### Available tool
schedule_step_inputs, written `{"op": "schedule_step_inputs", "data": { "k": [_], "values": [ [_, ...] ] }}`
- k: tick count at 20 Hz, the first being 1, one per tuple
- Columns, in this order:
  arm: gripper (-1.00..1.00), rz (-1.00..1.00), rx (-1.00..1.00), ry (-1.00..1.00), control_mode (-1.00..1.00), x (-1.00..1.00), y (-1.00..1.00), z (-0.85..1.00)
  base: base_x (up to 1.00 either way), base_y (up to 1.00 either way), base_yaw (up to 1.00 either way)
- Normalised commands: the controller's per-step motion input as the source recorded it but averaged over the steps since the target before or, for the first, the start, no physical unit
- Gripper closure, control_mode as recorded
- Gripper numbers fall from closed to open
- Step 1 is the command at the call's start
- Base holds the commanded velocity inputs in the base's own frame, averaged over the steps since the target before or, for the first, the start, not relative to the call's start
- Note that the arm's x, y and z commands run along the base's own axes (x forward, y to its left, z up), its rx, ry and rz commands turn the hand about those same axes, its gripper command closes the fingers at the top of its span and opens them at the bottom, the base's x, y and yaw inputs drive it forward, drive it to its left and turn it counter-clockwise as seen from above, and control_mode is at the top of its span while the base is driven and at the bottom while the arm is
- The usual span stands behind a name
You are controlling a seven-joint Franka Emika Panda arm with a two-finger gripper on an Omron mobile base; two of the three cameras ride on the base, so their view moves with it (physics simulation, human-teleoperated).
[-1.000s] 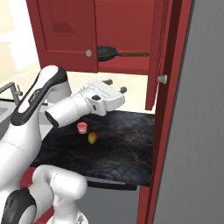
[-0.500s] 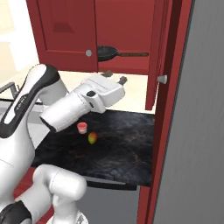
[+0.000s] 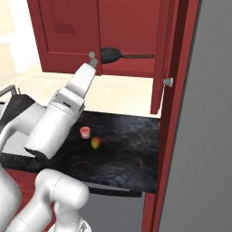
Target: Pick the pan from the cabinet and place it on the stove. Then turn on the stove burner for the pan.
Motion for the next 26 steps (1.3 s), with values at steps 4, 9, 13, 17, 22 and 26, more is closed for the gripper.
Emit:
{"op": "schedule_step_inputs", "data": {
  "k": [4,9,13,17,22,26],
  "values": [
    [-1.0,-0.15,-0.55,0.52,-1.0,0.01,0.11,0.18,0.0,0.0,0.0],
    [-1.0,-0.2,-0.56,0.54,-1.0,0.05,0.14,0.09,0.0,0.0,0.0],
    [-1.0,-0.17,-0.54,0.59,-1.0,0.16,0.14,0.0,0.0,0.0,0.0],
    [-1.0,-0.13,-0.48,0.61,-1.0,0.26,0.26,-0.05,0.0,0.0,0.0],
    [-1.0,-0.05,-0.18,0.22,-1.0,0.4,0.23,-0.18,0.0,0.0,0.0],
    [-1.0,0.0,0.18,-0.05,-1.0,0.05,0.08,-0.3,0.0,0.0,0.0]
  ]
}}
